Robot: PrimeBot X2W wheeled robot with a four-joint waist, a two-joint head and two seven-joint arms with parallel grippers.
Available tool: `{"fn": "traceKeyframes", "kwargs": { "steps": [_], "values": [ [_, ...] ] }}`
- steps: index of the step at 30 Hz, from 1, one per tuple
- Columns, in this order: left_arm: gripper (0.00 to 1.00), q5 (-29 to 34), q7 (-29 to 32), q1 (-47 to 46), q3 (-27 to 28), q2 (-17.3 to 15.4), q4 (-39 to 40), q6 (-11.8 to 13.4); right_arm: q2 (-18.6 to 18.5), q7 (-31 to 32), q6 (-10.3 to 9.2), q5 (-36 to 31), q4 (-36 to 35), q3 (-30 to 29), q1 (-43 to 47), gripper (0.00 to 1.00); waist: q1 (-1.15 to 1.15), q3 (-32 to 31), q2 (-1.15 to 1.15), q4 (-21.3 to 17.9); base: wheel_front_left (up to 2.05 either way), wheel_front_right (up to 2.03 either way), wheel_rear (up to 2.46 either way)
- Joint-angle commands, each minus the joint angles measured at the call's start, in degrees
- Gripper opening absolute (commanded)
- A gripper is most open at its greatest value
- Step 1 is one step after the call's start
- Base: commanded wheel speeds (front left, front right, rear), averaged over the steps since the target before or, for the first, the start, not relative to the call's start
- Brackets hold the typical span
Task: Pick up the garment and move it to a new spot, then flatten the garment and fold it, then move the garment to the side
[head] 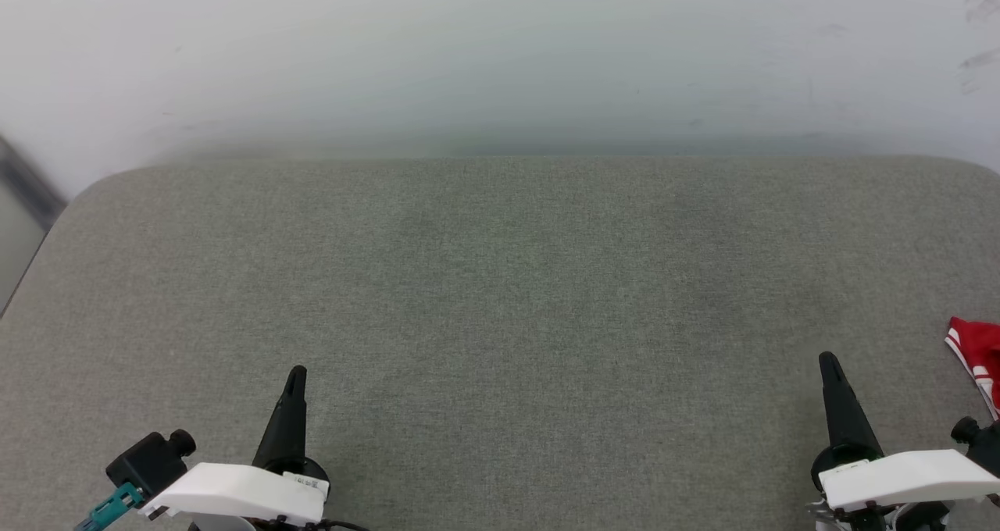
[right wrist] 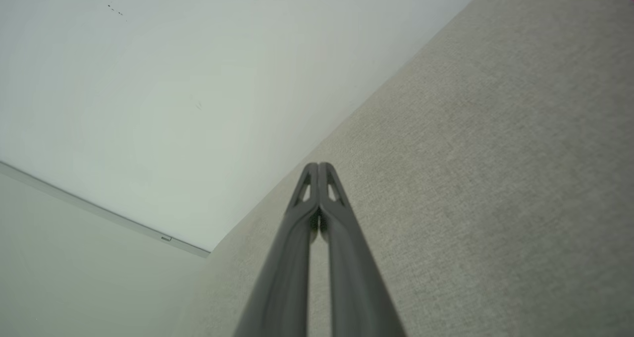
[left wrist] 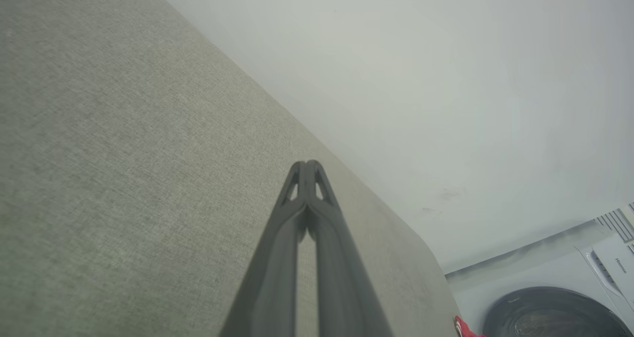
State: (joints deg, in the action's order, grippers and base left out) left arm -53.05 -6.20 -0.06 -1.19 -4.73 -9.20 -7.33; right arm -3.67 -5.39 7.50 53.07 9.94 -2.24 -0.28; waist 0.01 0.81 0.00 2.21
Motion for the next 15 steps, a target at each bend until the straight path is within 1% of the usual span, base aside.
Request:
{"fn": "traceKeyframes", "kwargs": {
  "steps": [1,15],
  "values": [
    [0.00,-1.47,0.34,-1.34,0.38,-0.30,0.38,-0.14,-0.54,0.42,-0.01,1.49,-0.35,-0.16,-1.97,0.00,0.00,-0.01,0.00,-0.02,0.00,0.00,0.00],
    [0.00,-10.85,2.65,-2.48,1.34,-0.35,-0.75,-0.16,-0.59,2.77,-0.01,10.65,0.61,-0.69,-2.95,0.00,0.00,-0.12,0.00,-0.41,0.00,0.00,0.00]
  ]
}}
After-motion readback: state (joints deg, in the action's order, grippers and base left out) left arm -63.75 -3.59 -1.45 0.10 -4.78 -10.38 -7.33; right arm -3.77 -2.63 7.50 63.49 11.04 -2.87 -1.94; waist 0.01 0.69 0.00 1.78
